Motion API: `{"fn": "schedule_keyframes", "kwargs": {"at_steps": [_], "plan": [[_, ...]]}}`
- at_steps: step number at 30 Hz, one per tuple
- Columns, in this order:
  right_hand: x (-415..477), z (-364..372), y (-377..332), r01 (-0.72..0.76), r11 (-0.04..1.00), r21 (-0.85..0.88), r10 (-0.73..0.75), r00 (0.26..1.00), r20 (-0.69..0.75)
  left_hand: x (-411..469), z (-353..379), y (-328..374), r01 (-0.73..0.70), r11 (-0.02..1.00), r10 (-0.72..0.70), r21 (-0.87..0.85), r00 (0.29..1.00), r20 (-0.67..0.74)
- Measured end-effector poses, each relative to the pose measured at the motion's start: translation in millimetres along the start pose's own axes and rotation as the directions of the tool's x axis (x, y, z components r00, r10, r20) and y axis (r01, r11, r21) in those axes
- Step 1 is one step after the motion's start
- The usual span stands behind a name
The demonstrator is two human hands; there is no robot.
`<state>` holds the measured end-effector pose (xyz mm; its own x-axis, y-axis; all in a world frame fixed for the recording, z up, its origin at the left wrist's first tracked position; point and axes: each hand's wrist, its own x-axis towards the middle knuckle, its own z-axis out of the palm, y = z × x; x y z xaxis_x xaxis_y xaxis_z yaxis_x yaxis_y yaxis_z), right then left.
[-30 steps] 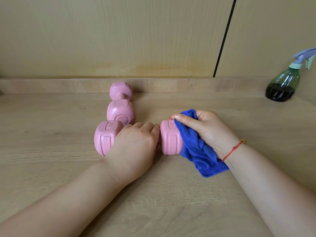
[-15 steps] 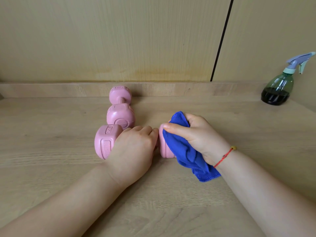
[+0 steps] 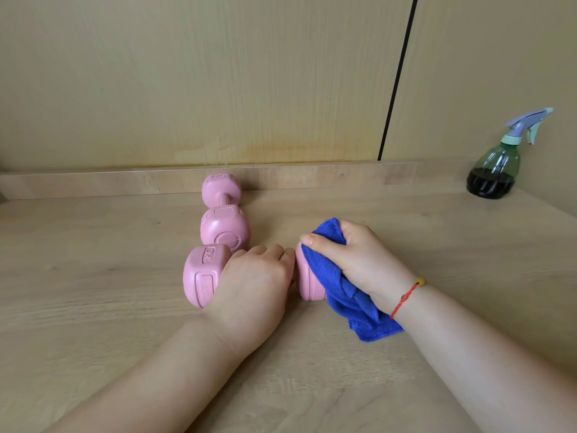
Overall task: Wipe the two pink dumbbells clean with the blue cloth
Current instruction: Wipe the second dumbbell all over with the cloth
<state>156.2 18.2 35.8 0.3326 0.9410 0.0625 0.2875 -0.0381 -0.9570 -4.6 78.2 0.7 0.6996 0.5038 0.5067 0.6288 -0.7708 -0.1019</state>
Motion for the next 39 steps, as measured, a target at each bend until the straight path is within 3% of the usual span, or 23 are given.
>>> {"fn": "schedule_keyframes", "kwargs": {"at_steps": [3, 5, 10, 15, 21, 30, 36, 39], "plan": [[-12, -3, -2, -0.061, 0.995, 0.074, 0.05, 0.988, 0.146, 0, 0, -1, -0.007, 1.0, 0.007, -0.006, 1.0, -0.013], [-15, -2, 1, -0.037, 0.999, 0.026, 0.031, 0.983, 0.179, 0, -1, 0, -0.017, 1.0, 0.017, -0.011, 1.0, -0.019], [-5, 3, 3, -0.023, 0.999, 0.023, 0.021, 0.997, 0.079, 1, -2, -1, -0.043, 0.998, 0.04, -0.039, 0.997, -0.064], [21, 5, -5, -0.103, 0.994, 0.038, 0.103, 0.995, 0.017, 2, 1, 1, 0.002, 0.997, -0.002, 0.075, 1.0, -0.008], [48, 2, -7, -0.155, 0.982, -0.112, 0.153, 0.988, -0.023, 2, 1, 0, 0.007, 0.997, -0.009, 0.082, 1.0, 0.016], [9, -1, 10, -0.01, 0.995, 0.1, 0.014, 0.999, -0.041, 1, 1, 1, 0.011, 0.998, -0.011, 0.068, 1.0, 0.001], [-16, -11, 19, 0.063, 0.995, -0.071, -0.064, 0.998, -0.014, 1, 1, 1, 0.009, 0.998, -0.009, 0.055, 1.0, 0.005], [-23, -21, 15, 0.069, 0.966, -0.248, -0.113, 0.979, -0.17, 2, -1, 2, 0.011, 0.998, -0.011, 0.066, 1.0, 0.005]]}}
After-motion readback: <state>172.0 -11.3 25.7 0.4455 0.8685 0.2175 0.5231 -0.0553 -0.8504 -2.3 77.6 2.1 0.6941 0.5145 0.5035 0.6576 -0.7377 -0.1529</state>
